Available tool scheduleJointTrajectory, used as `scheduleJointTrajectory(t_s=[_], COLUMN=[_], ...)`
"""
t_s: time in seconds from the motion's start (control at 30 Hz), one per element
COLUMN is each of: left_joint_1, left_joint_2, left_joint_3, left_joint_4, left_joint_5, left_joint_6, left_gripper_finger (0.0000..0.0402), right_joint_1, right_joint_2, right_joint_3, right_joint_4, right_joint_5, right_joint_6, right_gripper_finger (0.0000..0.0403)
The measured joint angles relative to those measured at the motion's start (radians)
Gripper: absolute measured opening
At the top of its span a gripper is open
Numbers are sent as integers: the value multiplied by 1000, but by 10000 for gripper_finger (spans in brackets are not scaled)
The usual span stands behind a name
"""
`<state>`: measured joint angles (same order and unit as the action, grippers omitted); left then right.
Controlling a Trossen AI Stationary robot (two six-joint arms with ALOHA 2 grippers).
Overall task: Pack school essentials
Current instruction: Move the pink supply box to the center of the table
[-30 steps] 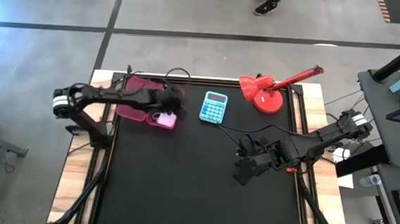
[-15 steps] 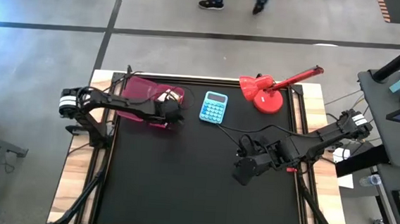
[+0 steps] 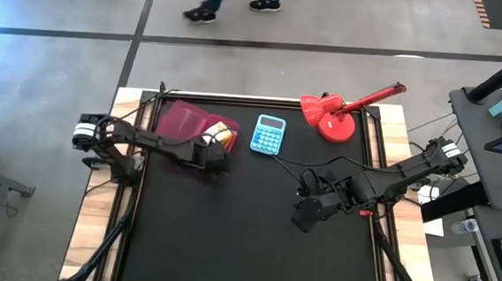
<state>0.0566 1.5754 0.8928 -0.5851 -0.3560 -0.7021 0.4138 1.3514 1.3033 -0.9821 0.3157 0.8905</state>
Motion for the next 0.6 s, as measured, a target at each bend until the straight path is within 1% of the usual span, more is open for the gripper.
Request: scheduleJointTrajectory(t_s=[0.2, 0.33, 0.43, 0.6], left_joint_1=[-114, -221, -310, -421], left_joint_2=[-2, -3, -3, -1], left_joint_3=[5, 7, 10, 11], left_joint_4=[2, 6, 27, 161], left_joint_5=[108, 169, 185, 187], left_joint_6=[0, -27, -77, -182], left_gripper_finger=[176, 176, 176, 176], right_joint_1=[1, 1, 1, 3], right_joint_2=[0, 0, 0, 21], right_joint_3=[0, 0, 0, 0], right_joint_4=[0, 0, 2, 43], right_joint_5=[0, 0, 0, 27], right_joint_6=[17, 17, 19, 19], right_gripper_finger=[215, 215, 215, 215])
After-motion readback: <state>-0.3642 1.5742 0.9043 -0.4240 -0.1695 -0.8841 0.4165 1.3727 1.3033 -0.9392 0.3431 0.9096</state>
